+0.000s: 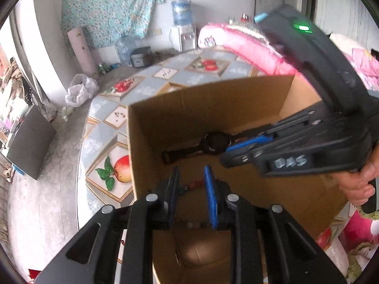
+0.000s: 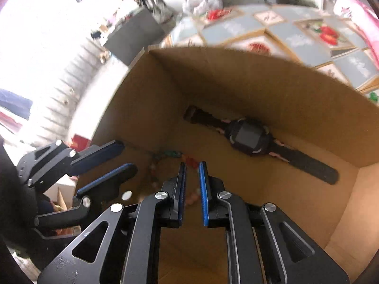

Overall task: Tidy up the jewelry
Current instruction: 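Withdraw the left gripper from the box toward the table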

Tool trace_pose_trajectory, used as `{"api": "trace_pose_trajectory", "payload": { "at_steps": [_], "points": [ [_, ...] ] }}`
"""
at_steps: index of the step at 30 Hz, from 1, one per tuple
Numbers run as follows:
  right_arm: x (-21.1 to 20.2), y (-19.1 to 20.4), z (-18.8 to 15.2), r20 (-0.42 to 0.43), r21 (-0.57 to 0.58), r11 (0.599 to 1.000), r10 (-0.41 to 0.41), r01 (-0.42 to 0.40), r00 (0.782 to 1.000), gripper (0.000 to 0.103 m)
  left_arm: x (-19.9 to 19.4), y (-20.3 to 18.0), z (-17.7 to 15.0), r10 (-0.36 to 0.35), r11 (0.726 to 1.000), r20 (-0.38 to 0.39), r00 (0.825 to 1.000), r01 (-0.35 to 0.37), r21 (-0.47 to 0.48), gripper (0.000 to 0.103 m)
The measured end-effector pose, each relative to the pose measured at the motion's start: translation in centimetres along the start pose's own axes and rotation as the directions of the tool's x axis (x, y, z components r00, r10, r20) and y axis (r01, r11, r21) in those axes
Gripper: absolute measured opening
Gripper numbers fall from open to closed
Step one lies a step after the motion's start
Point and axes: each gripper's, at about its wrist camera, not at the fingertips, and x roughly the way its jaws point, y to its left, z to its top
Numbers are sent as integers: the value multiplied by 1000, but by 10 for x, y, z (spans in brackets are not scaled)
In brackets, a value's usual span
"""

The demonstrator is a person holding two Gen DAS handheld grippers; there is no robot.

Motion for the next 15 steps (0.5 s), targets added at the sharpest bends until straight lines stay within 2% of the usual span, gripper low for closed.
{"api": "trace_pose_trajectory", "payload": {
  "at_steps": [3, 5, 8, 12, 14, 15],
  "points": [
    [-41, 5, -20, 103, -17, 1000, 28, -26, 994, 12, -16, 4, -4, 10, 1000, 50, 999, -9, -21, 21],
    [-75, 6, -41, 184, -51, 998, 44, -35, 982, 12, -30, 11, -10, 16, 998, 86, 996, -11, -55, 24],
    [-123, 14, -92, 286, -95, 994, 83, -58, 955, 14, -56, 18, -26, -13, 995, 164, 986, 30, -99, 28],
    [-144, 16, -152, 312, -134, 987, 127, -88, 942, 16, -86, 12, -59, -109, 986, 256, 960, 137, -92, 34],
    [-137, 11, -178, 285, -118, 989, 115, -84, 952, 18, -92, 2, -77, -160, 979, 275, 948, 188, -81, 35],
    [-131, 4, -181, 269, -93, 994, 89, -66, 959, 18, -91, -4, -86, -179, 975, 273, 945, 208, -80, 35]
  ]
}}
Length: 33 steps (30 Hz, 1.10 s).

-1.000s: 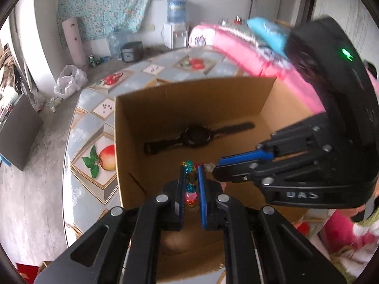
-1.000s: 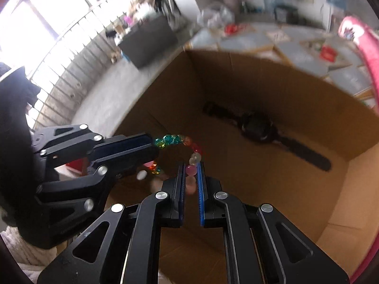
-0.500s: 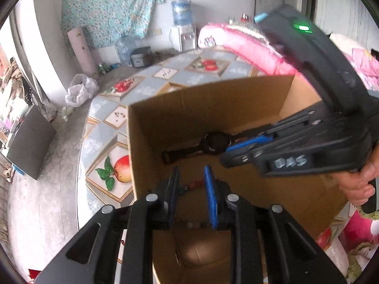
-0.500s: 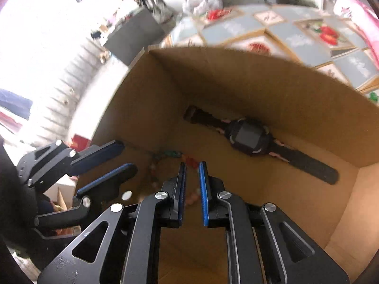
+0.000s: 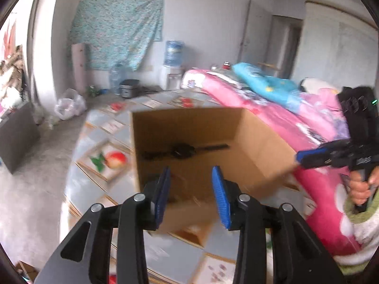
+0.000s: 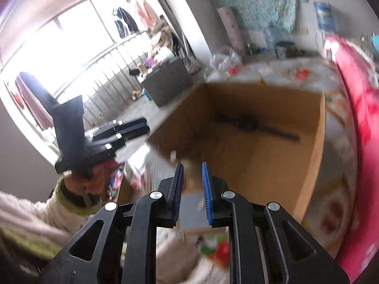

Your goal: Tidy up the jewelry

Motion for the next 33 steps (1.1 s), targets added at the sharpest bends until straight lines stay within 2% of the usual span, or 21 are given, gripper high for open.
{"api": "trace_pose_trajectory", "payload": {
  "at_steps": [2, 5, 7, 8, 10, 12, 15, 19, 21, 24, 27, 29, 32, 33],
  "points": [
    [12, -15, -20, -55, 85, 996, -28, 33, 998, 18, 3, -13, -21, -27, 1000, -24, 999, 27, 2, 36],
    [31, -41, -25, -107, 198, 975, -82, 102, 991, 20, 21, -32, -46, -11, 1000, -93, 996, 12, 17, 36],
    [34, -50, -22, -100, 221, 966, -116, 136, 988, 18, 30, -39, -54, 19, 999, -114, 993, -15, 37, 36],
    [35, -54, -20, -105, 243, 963, -90, 114, 990, 18, 34, -41, -56, 33, 998, -115, 993, -27, 49, 36],
    [33, -58, -20, -94, 256, 959, -100, 122, 990, 18, 42, -41, -55, 63, 996, -109, 992, -56, 63, 36],
    [32, -59, -18, -75, 252, 955, -140, 155, 987, 18, 48, -37, -55, 85, 995, -104, 991, -79, 58, 36],
    [29, -63, -24, -48, 264, 953, -139, 147, 989, 18, 52, -29, -52, 87, 996, -100, 991, -85, 25, 36],
    [27, -48, -32, -29, 171, 969, -174, 176, 984, 23, 50, -28, -56, 70, 997, -101, 992, -68, 21, 36],
    [35, -45, -38, -42, 114, 977, -177, 181, 983, 30, 51, -30, -61, 47, 999, -115, 992, -45, 18, 36],
    [52, -23, -55, -84, -32, 976, -216, 214, 973, 31, 55, -35, -69, 17, 1000, -136, 991, -14, 18, 36],
    [71, -1, -66, -92, -189, 946, -286, 265, 954, 31, 63, -44, -79, -7, 1000, -158, 987, 10, 19, 36],
    [87, 10, -71, -92, -285, 908, -344, 307, 934, 31, 67, -49, -83, -8, 1000, -166, 986, 13, 27, 36],
    [109, 14, -76, -124, -381, 865, -397, 326, 909, 26, 70, -55, -87, -17, 999, -174, 985, 24, 39, 36],
    [108, 16, -76, -105, -393, 859, -396, 327, 912, 24, 71, -56, -89, -21, 999, -175, 984, 29, 42, 36]
  ]
}}
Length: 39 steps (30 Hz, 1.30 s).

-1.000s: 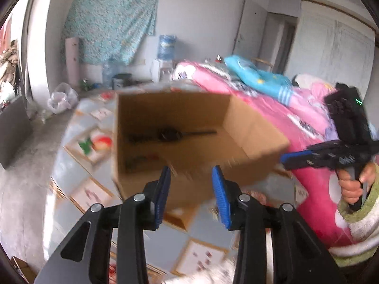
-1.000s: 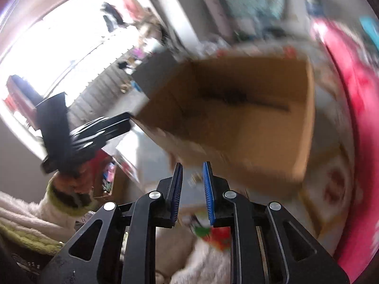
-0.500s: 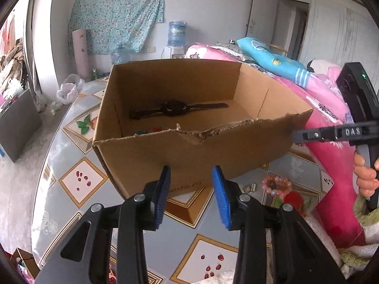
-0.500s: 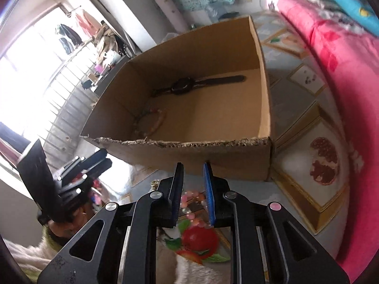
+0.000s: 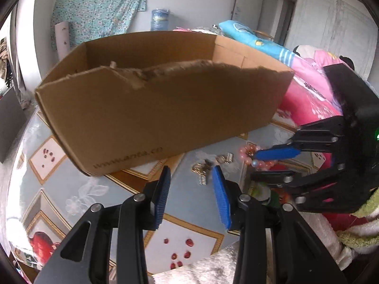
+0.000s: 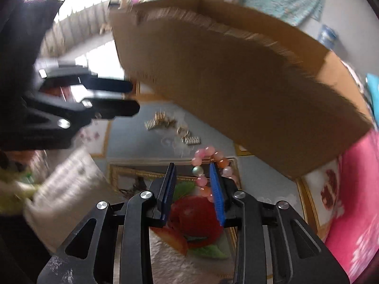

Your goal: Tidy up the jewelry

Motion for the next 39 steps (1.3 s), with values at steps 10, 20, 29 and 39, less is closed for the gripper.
{"api": "trace_pose_trajectory", "payload": {
  "at_steps": [10, 20, 29, 39],
  "points": [
    [-35, -60, 4, 90, 221, 971, 77, -95, 993, 7, -2, 0, -3, -26, 1000, 11, 1000, 26, -9, 36],
    [-38, -155, -27, 185, 558, 789, 184, -257, 965, 7, -2, 2, -10, -44, 999, -4, 999, 44, -29, 36],
    [-23, -154, -47, 135, 602, 784, 87, -151, 987, 17, 2, -4, -11, -16, 1000, -24, 1000, 16, -18, 36],
    [-55, -98, -58, 111, 465, 885, -54, -4, 992, 86, 3, -17, -16, 21, 999, -27, 999, -20, 27, 36]
  ]
}}
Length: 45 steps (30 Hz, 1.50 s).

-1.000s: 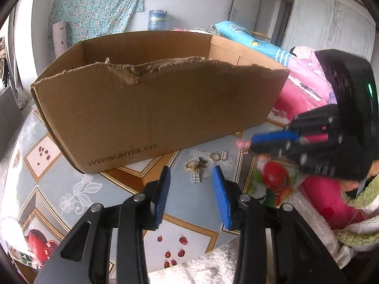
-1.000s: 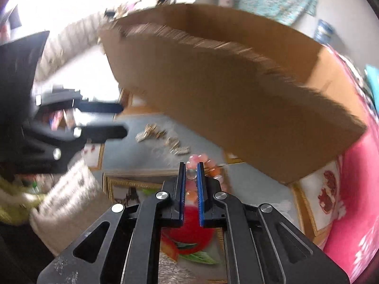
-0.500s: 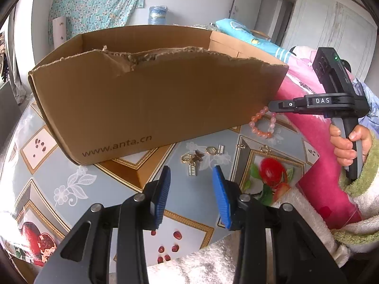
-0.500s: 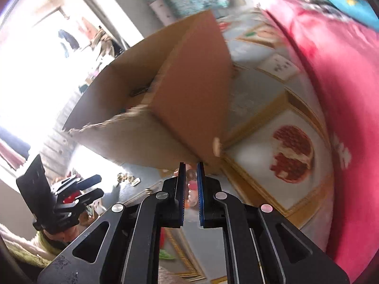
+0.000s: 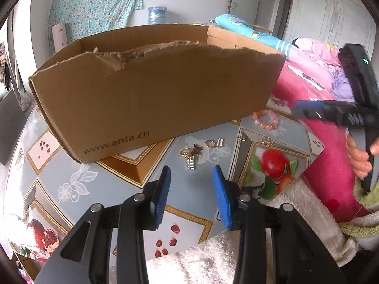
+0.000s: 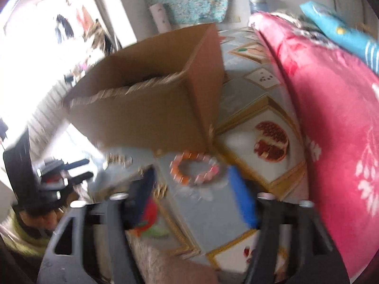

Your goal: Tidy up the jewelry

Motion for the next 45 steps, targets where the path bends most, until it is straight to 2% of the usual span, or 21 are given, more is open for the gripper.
{"api": "trace_pose_trajectory", "payload": {
  "at_steps": [2, 5, 7, 11, 14, 16, 20, 24, 31, 33, 37, 39, 40, 41, 43, 44, 45],
  "points": [
    [0, 14, -6, -1, -68, 995, -72, 72, 997, 94, 3, -2, 0, 7, 1000, -3, 1000, -7, 3, 36],
    [3, 30, -11, 0, -166, 971, -174, 172, 985, 95, 8, -5, 2, 44, 999, -10, 999, -44, 17, 36],
    [3, 36, -12, 5, -200, 959, -204, 201, 979, 95, 14, -5, 5, 69, 997, -19, 997, -69, 23, 36],
    [-5, 42, -12, 41, -173, 967, -186, 190, 982, 95, 24, 0, 10, 53, 999, -35, 998, -53, 0, 36],
    [-8, 40, -7, 70, -122, 987, -98, 106, 993, 95, 29, -3, 14, 42, 999, -30, 999, -42, -4, 35],
    [-10, 43, -5, 91, -90, 994, -53, 61, 994, 95, 33, -6, 17, 49, 999, -33, 998, -48, 6, 28],
    [-15, 53, -3, 140, -80, 994, -68, 80, 988, 95, 38, -17, 19, 112, 991, -39, 993, -109, 72, 16],
    [-13, 54, 0, 157, -72, 994, -69, 81, 985, 95, 38, -20, 20, 115, 991, -58, 992, -110, 80, 5],
    [-16, 56, -1, 192, -60, 995, -68, 81, 979, 95, 29, -10, 12, 89, 996, -55, 995, -88, 26, 4],
    [-18, 57, -1, 204, -56, 996, -61, 74, 977, 95, 24, -5, 10, 70, 997, -51, 996, -71, -7, 4],
    [-20, 59, -1, 217, -48, 998, -34, 46, 976, 95, -8, 6, 17, -15, 998, 40, 999, 17, -55, 4],
    [-15, 59, 0, 204, -38, 999, -17, 25, 979, 95, -9, 13, 16, -39, 996, 36, 999, 42, -81, 4],
    [-13, 61, 1, 195, -31, 999, -5, 12, 981, 95, -9, 21, 16, -72, 989, 26, 997, 75, -126, 4],
    [-12, 62, 2, 192, -32, 999, 2, 4, 981, 95, -13, 27, 16, -134, 976, 37, 990, 138, -169, 4],
    [-12, 68, 2, 197, -46, 999, 6, 3, 980, 95, -27, 32, 18, -209, 954, 95, 973, 224, -200, 4],
    [-13, 70, 2, 201, -53, 999, 5, 6, 980, 95, -28, 34, 18, -203, 956, 97, 974, 219, -198, 4],
    [-12, 71, 1, 203, -57, 998, 3, 9, 979, 95, -20, 38, 17, -166, 963, 68, 984, 176, -204, 4]
  ]
}}
